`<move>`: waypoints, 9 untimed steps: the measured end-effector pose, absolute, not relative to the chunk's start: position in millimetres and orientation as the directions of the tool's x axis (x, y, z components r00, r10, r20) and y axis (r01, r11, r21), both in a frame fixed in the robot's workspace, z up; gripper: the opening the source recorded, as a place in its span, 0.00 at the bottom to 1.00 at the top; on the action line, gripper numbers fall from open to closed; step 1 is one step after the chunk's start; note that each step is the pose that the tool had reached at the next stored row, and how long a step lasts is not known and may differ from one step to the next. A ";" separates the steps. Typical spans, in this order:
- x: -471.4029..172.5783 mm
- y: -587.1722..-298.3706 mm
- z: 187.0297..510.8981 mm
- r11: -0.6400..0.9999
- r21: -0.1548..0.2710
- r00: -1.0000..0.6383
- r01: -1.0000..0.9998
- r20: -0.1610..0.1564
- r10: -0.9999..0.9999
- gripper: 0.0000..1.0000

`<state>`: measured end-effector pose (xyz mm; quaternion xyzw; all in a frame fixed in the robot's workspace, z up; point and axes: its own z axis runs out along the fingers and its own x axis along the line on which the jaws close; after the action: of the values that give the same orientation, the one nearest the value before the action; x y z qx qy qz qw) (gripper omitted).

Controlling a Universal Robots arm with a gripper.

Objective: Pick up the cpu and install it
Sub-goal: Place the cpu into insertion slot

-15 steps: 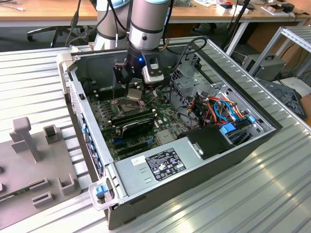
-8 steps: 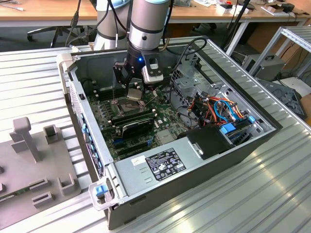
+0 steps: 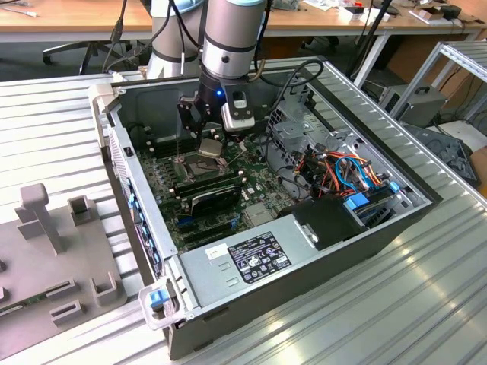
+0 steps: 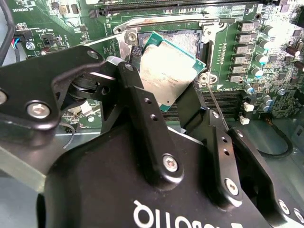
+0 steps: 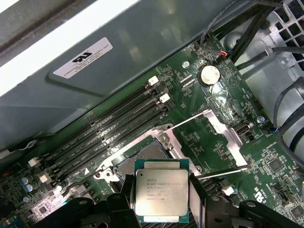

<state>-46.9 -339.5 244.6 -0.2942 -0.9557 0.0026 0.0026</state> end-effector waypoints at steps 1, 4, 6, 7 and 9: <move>-46.9 -339.5 244.7 0.825 -0.007 -0.825 0.565 0.004 0.565 0.55; -46.9 -339.5 244.7 0.821 -0.007 -0.821 0.571 0.003 0.571 0.55; -46.9 -339.5 244.7 0.818 -0.007 -0.818 0.575 0.003 0.575 0.55; -46.9 -339.5 244.7 0.817 -0.007 -0.817 0.576 0.003 0.576 0.55; -46.9 -339.5 244.7 0.814 -0.007 -0.814 0.581 0.003 0.581 0.55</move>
<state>-46.9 -339.5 244.7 -0.3049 -0.9524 0.0029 0.0026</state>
